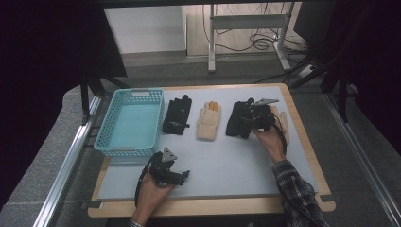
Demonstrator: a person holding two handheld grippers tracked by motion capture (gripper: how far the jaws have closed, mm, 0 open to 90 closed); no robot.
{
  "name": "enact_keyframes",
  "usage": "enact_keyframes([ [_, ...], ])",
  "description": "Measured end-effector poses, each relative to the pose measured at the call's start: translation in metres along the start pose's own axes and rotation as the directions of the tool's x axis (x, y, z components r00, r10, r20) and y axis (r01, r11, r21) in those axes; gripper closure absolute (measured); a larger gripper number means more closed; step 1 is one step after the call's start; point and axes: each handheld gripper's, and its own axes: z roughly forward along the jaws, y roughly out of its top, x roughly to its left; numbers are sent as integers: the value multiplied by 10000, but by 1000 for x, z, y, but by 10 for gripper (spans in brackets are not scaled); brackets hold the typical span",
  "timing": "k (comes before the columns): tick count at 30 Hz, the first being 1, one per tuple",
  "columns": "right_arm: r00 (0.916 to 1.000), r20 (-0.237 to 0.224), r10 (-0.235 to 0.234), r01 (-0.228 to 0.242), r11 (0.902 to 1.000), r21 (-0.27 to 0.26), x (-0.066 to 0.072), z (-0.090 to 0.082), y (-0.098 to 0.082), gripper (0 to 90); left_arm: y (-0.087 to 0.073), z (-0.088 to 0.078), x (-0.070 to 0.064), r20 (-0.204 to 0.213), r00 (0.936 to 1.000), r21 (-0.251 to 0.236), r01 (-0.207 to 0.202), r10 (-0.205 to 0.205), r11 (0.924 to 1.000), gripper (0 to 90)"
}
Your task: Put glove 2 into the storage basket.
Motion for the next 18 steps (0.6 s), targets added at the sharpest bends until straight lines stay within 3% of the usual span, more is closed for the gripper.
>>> enact_keyframes([
  [6,9991,376,178,-193,9990,406,-8,25,8,445,0,0,0,-1,10000,-1,-2,2,10000,35],
  [11,9985,383,402,-426,9970,640,-11,40,7,441,0,0,0,-1,10000,-3,-1,1,10000,35],
  [13,9986,421,335,-379,9936,1068,-11,51,4,399,0,0,0,-2,10000,1,-2,2,10000,35],
  [15,9980,368,511,-545,9937,979,-12,52,3,402,0,0,0,0,10000,0,3,-3,10000,35],
  [16,9971,320,685,-713,9929,957,-13,52,2,421,0,0,0,-2,10000,-1,4,-4,10000,35],
  [17,9962,342,805,-834,9921,938,-14,51,1,494,0,0,0,-4,10000,0,11,-11,10000,35],
  [18,9962,342,805,-834,9921,938,-14,51,1,494,0,0,0,-4,10000,0,11,-11,10000,35],
])
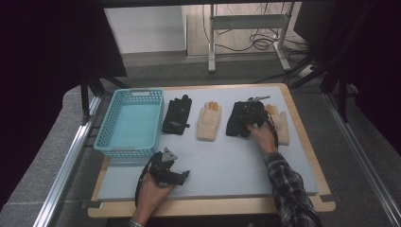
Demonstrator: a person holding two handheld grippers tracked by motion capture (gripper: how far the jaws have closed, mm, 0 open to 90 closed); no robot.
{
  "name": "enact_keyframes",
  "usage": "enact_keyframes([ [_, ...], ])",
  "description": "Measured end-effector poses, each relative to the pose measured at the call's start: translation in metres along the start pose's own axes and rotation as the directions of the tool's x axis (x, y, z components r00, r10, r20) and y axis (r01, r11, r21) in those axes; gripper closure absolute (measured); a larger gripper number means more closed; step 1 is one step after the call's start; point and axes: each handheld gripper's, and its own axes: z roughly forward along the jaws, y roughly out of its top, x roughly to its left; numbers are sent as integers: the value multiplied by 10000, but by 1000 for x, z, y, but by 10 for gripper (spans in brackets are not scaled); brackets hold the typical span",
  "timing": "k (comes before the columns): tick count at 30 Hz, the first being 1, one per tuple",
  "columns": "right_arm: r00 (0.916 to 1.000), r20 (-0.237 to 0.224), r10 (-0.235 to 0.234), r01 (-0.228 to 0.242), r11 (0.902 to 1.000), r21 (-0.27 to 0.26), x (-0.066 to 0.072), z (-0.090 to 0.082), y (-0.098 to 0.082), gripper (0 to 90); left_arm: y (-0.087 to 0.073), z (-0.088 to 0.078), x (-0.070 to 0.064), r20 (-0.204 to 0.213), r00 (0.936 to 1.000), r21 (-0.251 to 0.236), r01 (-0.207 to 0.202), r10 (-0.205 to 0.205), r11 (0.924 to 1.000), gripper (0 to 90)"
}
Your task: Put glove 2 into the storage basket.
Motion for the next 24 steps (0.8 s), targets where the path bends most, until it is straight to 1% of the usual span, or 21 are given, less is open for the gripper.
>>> enact_keyframes([
  [1,9998,-132,120,-118,9999,117,1,-2,1,657,0,0,0,3,10000,0,-4,4,10000,36],
  [2,9998,-132,120,-118,9999,117,1,-2,1,657,0,0,0,10,10000,0,15,-15,10000,36],
  [3,9993,-313,203,-197,9996,193,1,-3,1,709,0,0,0,1,10000,2,-5,5,10000,36],
  [4,9990,-365,275,-266,9993,246,3,-3,2,754,0,0,0,0,10000,1,-3,3,10000,36],
  [5,9990,-389,224,-213,9994,270,4,-3,2,797,0,0,0,0,10000,1,-3,3,10000,36],
  [6,9995,-296,74,-65,9995,307,7,-3,3,818,0,0,0,0,10000,-1,-3,3,10000,36],
  [7,9995,-296,74,-65,9995,307,7,-3,3,818,0,0,0,1,10000,-2,-1,1,10000,36],
  [8,9998,-170,-106,112,9994,335,9,-3,4,827,0,0,0,0,10000,-1,0,0,10000,36],
  [11,9998,-173,-135,140,9994,316,9,-5,5,831,0,0,0,1,10000,-3,-4,4,10000,36],
  [13,9997,-197,-170,173,9998,141,7,-9,6,831,0,0,0,3,10000,-2,1,-1,10000,36],
  [14,9993,-364,-73,71,10000,-46,4,-16,7,832,0,0,0,5,10000,-2,-1,1,10000,36],
  [15,9993,-364,-73,71,10000,-46,4,-16,7,832,0,0,0,6,10000,-2,3,-3,10000,36],
  [17,9986,-519,78,-89,9998,-196,3,-24,8,831,0,0,0,5,10000,-1,5,-5,10000,36],
  [18,9981,-606,72,-93,9994,-348,4,-32,8,832,0,0,0,4,10000,0,2,-2,10000,36],
  [20,9970,-773,26,-65,9987,-506,7,-42,8,832,0,0,0,2,10000,1,2,-2,10000,36],
  [21,9970,-773,26,-65,9987,-506,7,-42,8,832,0,0,0,2,10000,1,2,-2,10000,37],
  [22,9949,-1005,-31,-42,9974,-723,11,-54,8,831,0,0,0,-1,10000,4,-2,2,10000,37],
  [23,9949,-1005,-31,-42,9974,-723,11,-54,8,831,0,0,0,-1,10000,4,-2,2,10000,37],
  [24,9919,-1271,37,-152,9959,-897,16,-64,8,831,0,0,0,0,10000,6,-1,1,10000,37],
])
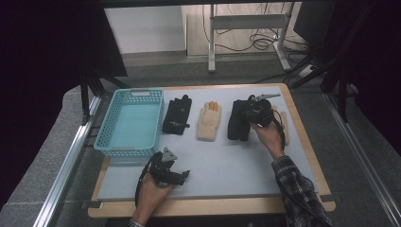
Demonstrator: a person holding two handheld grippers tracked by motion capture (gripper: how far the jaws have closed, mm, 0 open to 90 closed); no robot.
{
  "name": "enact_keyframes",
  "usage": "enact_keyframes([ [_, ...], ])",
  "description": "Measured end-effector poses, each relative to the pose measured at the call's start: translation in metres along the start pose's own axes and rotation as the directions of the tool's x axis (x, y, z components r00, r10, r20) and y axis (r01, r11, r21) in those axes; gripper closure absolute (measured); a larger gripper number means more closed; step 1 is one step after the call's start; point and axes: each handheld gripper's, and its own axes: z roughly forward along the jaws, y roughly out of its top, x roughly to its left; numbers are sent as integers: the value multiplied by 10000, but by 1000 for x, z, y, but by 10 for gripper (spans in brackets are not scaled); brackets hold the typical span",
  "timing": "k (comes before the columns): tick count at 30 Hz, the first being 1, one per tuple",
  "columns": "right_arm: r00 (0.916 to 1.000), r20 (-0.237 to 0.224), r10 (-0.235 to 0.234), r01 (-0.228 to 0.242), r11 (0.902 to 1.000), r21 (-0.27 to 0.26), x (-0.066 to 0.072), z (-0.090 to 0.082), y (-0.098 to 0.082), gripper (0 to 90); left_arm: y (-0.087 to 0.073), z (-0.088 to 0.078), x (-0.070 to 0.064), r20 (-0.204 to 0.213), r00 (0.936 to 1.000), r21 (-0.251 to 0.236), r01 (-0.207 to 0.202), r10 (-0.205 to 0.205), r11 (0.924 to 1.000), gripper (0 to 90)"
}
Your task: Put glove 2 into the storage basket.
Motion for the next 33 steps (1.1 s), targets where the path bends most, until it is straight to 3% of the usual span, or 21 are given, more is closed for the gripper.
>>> enact_keyframes([
  [3,9997,-231,37,-39,10000,-88,8,-11,0,830,0,0,0,-3,10000,1,-3,3,10000,37],
  [8,9959,-838,-352,339,9993,-177,33,-33,-8,829,0,0,0,-5,10000,-1,4,-4,10000,38],
  [11,9904,-1098,-837,824,9965,-168,55,-48,-20,828,0,0,0,-8,10000,-3,4,-4,10000,38],
  [17,9853,-1455,-894,885,9960,-123,76,-60,-40,828,0,0,-1,-21,10000,-82,85,-85,9999,38],
  [18,9840,-1533,-910,911,9958,-59,85,-62,-49,829,0,0,-1,-19,10000,-82,84,-84,9999,38],
  [24,9822,-1611,-961,1003,9948,179,102,-61,-70,828,0,0,-1,-17,9999,-88,111,-111,9999,38],
  [28,9818,-1443,-1237,1304,9907,381,112,-53,-88,818,0,0,-1,-13,9999,-88,114,-114,9999,38],
  [33,9798,-1551,-1262,1306,9913,185,113,-51,-93,684,0,0,-1,-12,9999,-89,118,-118,9999,38],
])
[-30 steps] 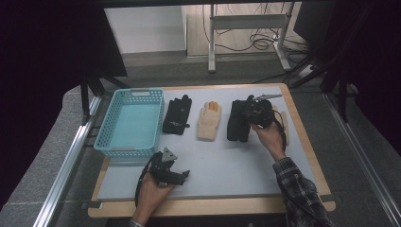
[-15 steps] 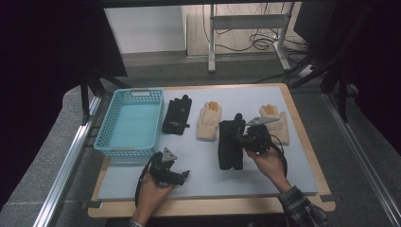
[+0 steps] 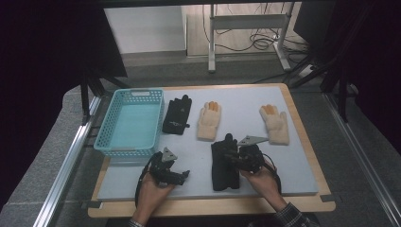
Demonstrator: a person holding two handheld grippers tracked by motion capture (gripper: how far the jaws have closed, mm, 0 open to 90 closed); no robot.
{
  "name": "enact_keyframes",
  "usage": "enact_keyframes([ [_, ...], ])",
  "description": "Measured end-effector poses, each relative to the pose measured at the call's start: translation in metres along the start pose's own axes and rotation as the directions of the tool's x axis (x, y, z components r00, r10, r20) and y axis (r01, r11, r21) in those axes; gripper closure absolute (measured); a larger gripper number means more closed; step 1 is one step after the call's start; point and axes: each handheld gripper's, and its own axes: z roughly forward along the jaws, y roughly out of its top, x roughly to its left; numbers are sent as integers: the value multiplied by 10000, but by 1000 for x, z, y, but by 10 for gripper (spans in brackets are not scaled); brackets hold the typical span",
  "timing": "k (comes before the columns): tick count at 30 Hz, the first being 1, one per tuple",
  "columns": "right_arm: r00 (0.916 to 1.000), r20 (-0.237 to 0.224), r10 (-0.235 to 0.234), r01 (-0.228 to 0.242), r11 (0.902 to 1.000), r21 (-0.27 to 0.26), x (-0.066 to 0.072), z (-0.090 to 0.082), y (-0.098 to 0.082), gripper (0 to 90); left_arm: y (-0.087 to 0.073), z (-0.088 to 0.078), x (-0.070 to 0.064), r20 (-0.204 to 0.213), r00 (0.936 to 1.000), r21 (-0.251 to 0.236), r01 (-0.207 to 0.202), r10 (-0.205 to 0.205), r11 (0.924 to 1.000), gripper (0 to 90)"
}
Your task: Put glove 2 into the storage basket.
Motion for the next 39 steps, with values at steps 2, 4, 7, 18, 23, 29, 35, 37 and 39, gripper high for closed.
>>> enact_keyframes([
  [2,9999,78,76,-75,9998,-171,-4,-3,4,655,0,0,0,4,10000,26,-30,30,10000,38],
  [4,9999,111,6,-3,9997,-244,-10,-3,8,644,0,0,0,5,10000,35,-37,37,10000,38],
  [7,9999,9,-100,100,9995,-294,-15,2,16,641,0,0,0,0,10000,31,-59,59,10000,38],
  [18,9945,-624,-839,832,9964,-134,-17,54,75,635,0,0,0,6,10000,46,-48,48,10000,38],
  [23,9933,-670,-942,960,9951,251,-16,90,98,553,0,-1,1,4,9999,116,-110,110,9999,38],
  [29,9906,-677,-1189,1216,9919,365,-15,118,110,530,0,-1,1,13,10000,100,-94,94,9999,38],
  [35,9841,-987,-1475,1537,9864,590,-13,147,119,612,0,-1,1,14,10000,99,-88,88,9999,38],
  [37,9817,-1023,-1605,1672,9840,614,-12,154,121,631,0,-1,1,14,10000,98,-93,93,9999,39],
  [39,9813,-1086,-1589,1665,9839,651,-11,162,124,643,0,-1,1,17,10000,100,-85,85,9999,38],
])
